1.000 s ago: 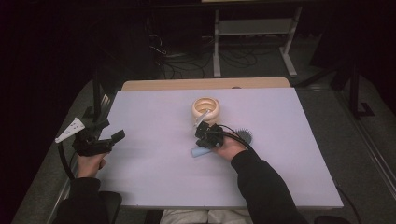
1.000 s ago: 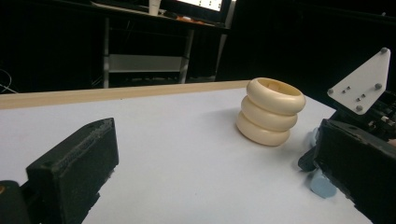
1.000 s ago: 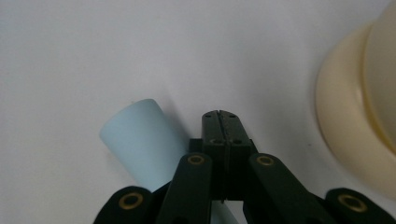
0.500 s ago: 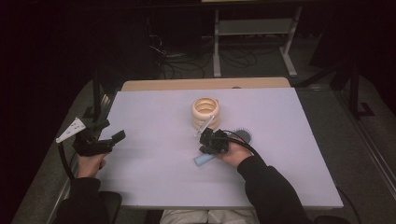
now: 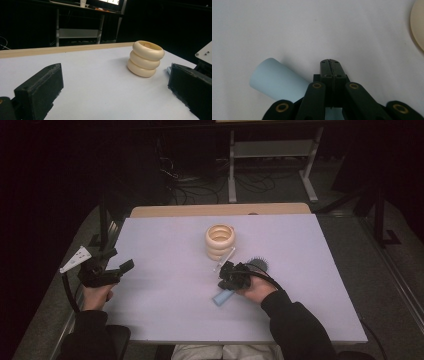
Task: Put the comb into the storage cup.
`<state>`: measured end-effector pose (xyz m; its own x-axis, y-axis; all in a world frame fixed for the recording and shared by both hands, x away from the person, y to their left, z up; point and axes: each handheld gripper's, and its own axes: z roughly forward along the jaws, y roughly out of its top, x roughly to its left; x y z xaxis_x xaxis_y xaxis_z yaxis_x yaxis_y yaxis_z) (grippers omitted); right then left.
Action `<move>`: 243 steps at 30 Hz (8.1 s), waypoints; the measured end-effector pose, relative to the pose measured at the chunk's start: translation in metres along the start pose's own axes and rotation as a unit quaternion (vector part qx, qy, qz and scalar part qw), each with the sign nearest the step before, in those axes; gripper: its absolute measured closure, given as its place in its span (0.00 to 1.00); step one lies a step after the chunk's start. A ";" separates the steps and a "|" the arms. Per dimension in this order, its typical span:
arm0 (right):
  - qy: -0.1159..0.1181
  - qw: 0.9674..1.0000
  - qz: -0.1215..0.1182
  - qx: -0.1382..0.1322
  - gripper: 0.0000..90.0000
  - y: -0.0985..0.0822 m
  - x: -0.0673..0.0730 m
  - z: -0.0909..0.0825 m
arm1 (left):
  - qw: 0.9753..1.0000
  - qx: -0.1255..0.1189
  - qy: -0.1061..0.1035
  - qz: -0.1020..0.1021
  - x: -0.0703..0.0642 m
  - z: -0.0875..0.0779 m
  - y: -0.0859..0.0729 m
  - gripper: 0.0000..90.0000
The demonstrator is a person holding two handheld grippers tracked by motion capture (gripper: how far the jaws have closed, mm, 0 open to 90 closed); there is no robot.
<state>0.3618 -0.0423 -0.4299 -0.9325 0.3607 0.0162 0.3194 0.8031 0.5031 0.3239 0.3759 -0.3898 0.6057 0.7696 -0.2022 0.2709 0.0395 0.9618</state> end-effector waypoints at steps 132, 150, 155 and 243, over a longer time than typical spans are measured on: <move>-0.100 0.986 0.131 -0.042 0.45 -0.146 -0.049 -0.162 | 1.000 0.008 0.004 0.000 -0.002 0.000 -0.001 0.00; -0.081 0.992 0.097 -0.030 0.00 -0.120 -0.057 -0.162 | 1.000 0.011 0.003 0.003 -0.001 0.001 -0.001 0.00; -0.074 0.993 0.091 -0.024 0.00 -0.120 -0.062 -0.153 | 1.000 0.009 0.003 0.002 -0.001 0.001 -0.001 0.00; -0.012 0.998 0.040 0.036 0.71 -0.133 -0.076 -0.080 | 1.000 0.007 0.003 0.005 -0.001 0.001 -0.001 0.00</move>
<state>0.3766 -0.2145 -0.4294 -0.8995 0.4357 0.0329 0.4050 0.8030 0.4373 0.3241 0.3745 -0.3908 0.6032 0.7743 -0.1916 0.2756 0.0230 0.9610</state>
